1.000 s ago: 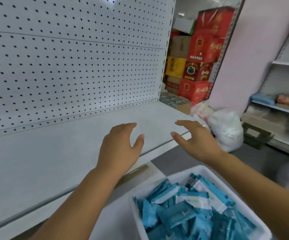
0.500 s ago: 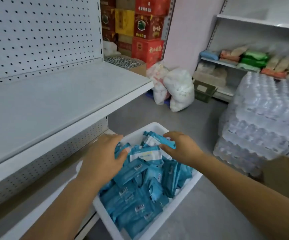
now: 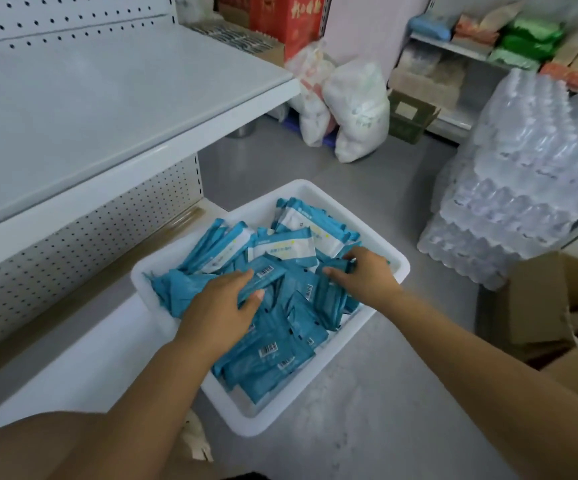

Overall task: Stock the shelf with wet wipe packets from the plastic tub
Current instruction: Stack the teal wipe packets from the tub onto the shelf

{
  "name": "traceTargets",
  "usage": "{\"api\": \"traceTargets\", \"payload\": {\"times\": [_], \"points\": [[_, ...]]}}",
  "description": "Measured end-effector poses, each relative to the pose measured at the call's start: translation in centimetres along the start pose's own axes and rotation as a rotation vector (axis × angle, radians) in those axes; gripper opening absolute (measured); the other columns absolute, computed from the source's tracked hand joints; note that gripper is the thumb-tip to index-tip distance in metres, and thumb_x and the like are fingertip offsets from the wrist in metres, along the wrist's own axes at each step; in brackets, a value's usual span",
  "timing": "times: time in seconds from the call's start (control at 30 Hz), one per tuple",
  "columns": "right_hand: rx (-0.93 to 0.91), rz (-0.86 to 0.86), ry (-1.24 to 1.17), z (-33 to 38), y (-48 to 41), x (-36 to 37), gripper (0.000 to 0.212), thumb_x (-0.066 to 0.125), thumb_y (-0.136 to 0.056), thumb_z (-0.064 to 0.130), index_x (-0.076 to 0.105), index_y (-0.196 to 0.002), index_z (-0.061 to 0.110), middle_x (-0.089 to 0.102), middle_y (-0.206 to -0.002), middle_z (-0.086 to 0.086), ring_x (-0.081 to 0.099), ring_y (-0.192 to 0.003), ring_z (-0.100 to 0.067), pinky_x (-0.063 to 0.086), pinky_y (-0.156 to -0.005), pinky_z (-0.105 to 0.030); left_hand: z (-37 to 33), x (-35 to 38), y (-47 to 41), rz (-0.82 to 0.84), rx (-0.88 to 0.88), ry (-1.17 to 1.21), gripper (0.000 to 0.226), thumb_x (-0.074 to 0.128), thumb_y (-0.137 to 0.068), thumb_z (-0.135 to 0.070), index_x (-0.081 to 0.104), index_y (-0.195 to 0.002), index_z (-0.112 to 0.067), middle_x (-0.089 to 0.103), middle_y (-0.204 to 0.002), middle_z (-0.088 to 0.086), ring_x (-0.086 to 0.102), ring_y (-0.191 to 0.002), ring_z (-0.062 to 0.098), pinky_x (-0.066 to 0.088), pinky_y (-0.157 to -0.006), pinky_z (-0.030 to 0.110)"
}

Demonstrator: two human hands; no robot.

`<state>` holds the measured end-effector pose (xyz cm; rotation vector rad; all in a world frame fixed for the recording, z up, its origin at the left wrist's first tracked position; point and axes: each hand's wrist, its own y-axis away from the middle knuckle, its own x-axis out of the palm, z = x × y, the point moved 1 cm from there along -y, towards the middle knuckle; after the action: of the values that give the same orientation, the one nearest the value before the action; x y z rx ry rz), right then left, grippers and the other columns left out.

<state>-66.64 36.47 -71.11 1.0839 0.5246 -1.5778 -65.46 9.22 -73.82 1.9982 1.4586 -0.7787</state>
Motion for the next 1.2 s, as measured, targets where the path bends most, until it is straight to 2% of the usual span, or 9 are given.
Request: {"api": "traceTargets", "payload": {"times": [0.23, 0.37, 0.47, 0.6, 0.7, 0.83, 0.93, 1.0, 1.2], "points": [[0.071, -0.150, -0.278, -1.0, 1.4, 0.5, 0.040, 0.083, -0.080, 0.036, 0.062, -0.110, 0.020, 0.068, -0.093, -0.004, 0.069, -0.081, -0.021, 0.062, -0.072, -0.040, -0.4, 0.5, 0.5, 0.016, -0.036, 0.010, 0.057, 0.051, -0.098, -0.053, 0.051, -0.147, -0.025, 0.043, -0.156, -0.002, 0.036, -0.145, 0.016, 0.031, -0.120, 0.040], [0.113, -0.282, -0.444, -1.0, 3.2, -2.0, 0.035, 0.081, -0.082, 0.034, 0.062, -0.109, 0.020, 0.070, -0.088, -0.005, 0.068, -0.070, -0.014, 0.056, -0.054, -0.024, -2.6, -0.5, 1.0, -0.010, 0.008, 0.098, 0.065, 0.055, -0.092, -0.062, 0.050, -0.147, -0.026, 0.048, -0.150, -0.009, 0.043, -0.140, 0.012, 0.036, -0.118, 0.038], [0.137, -0.355, -0.659, 0.1, 4.8, -3.9, 0.030, 0.082, -0.082, 0.029, 0.063, -0.104, 0.020, 0.072, -0.084, -0.009, 0.073, -0.069, -0.018, 0.063, -0.063, -0.037, -6.0, -1.0, 1.5, -0.010, 0.117, 0.236, 0.069, 0.069, -0.085, -0.057, 0.049, -0.147, -0.034, 0.046, -0.150, -0.018, 0.041, -0.138, 0.000, 0.035, -0.117, 0.029], [0.098, -0.321, -0.875, 3.4, 6.5, -6.0, 0.029, 0.081, -0.084, 0.024, 0.064, -0.107, 0.016, 0.071, -0.091, -0.016, 0.075, -0.077, -0.021, 0.062, -0.064, -0.030, -10.1, -1.6, 1.1, 0.069, 0.243, 0.245, 0.080, 0.076, -0.077, -0.060, 0.044, -0.148, -0.040, 0.038, -0.154, -0.027, 0.033, -0.140, -0.008, 0.030, -0.117, 0.023], [0.064, -0.280, -0.950, 5.8, 7.2, -7.2, 0.030, 0.081, -0.084, 0.020, 0.065, -0.109, 0.013, 0.071, -0.093, -0.015, 0.076, -0.073, -0.020, 0.061, -0.064, -0.029, -11.0, -2.3, 0.4, 0.062, 0.293, 0.195, 0.082, 0.078, -0.076, -0.058, 0.045, -0.148, -0.037, 0.042, -0.151, -0.023, 0.038, -0.138, -0.003, 0.035, -0.117, 0.029], [0.070, -0.182, -0.977, 7.6, 7.4, -7.9, 0.030, 0.079, -0.085, 0.022, 0.065, -0.108, 0.009, 0.073, -0.090, -0.017, 0.076, -0.071, -0.025, 0.063, -0.074, -0.040, -10.9, -3.7, 0.2, -0.021, 0.317, 0.234, 0.054, 0.073, -0.087, -0.047, 0.059, -0.138, -0.034, 0.063, -0.125, -0.020, 0.059, -0.113, -0.001, 0.051, -0.101, 0.032], [0.069, -0.070, -1.042, 8.5, 7.4, -8.0, 0.034, 0.076, -0.088, 0.029, 0.065, -0.107, 0.002, 0.075, -0.087, -0.019, 0.076, -0.074, -0.027, 0.063, -0.075, -0.037, -10.5, -5.0, 0.3, -0.009, 0.201, 0.356, 0.032, 0.060, -0.094, -0.055, 0.069, -0.120, -0.037, 0.074, -0.095, -0.009, 0.071, -0.084, 0.010, 0.059, -0.081, 0.043], [0.035, -0.018, -1.077, 9.3, 7.4, -8.0, 0.034, 0.075, -0.089, 0.032, 0.067, -0.105, 0.003, 0.075, -0.087, -0.017, 0.076, -0.076, -0.026, 0.062, -0.074, -0.032, -10.6, -6.2, 0.6, 0.030, 0.058, 0.558, 0.027, 0.058, -0.098, -0.051, 0.072, -0.109, -0.031, 0.076, -0.089, 0.001, 0.075, -0.074, 0.022, 0.062, -0.076, 0.049], [-0.182, -0.221, -0.828, 11.9, 7.7, -7.6, 0.028, 0.074, -0.087, 0.040, 0.070, -0.108, 0.023, 0.073, -0.092, 0.000, 0.067, -0.079, -0.006, 0.052, -0.066, -0.017, -10.0, -10.4, 1.6, 0.033, -0.147, 0.904, 0.035, 0.060, -0.095, -0.041, 0.071, -0.113, -0.013, 0.078, -0.096, 0.008, 0.077, -0.081, 0.031, 0.064, -0.069, 0.041]]}}
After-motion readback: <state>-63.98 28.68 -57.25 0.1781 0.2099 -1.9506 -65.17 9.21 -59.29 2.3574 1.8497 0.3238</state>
